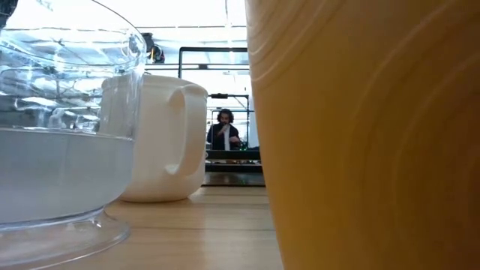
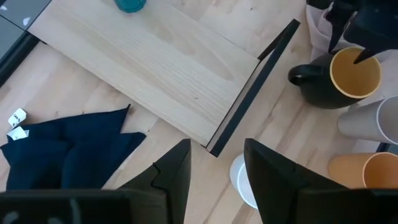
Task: Stack small to large cups/mugs on shelf
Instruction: Put the black mug on the shelf
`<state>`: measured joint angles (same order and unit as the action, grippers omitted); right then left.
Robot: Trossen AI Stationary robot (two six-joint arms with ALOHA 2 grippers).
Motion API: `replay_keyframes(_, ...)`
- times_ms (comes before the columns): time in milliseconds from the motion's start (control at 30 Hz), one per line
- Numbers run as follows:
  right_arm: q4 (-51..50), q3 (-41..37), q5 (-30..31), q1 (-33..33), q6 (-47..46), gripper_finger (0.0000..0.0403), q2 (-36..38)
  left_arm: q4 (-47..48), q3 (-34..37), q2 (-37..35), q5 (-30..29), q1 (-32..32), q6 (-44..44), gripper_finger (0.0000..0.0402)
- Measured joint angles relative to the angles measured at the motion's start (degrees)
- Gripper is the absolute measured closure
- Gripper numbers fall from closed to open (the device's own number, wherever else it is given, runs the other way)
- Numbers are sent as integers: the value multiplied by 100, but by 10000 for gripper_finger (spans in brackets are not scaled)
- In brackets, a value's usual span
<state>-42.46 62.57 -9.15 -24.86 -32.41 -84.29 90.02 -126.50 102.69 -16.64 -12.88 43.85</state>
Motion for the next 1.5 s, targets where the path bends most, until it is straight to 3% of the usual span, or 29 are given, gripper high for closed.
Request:
replay_keyframes(133, -28, 0, 4, 4, 38, 254, -4, 0, 0, 0, 2, 0, -23, 252)
replay_keyframes(433, -147, -13, 1, 4, 250, 391, -20, 0, 0, 3, 2, 0, -74, 252)
replay_keyframes(1167, -367, -7, 122, 92, 507, 401, 31, 0, 0, 4, -36, 0, -126, 252)
replay_keyframes(1500, -554, -2, 334, 108, 569, 402, 467, 0, 0, 4, -44, 0, -144, 252)
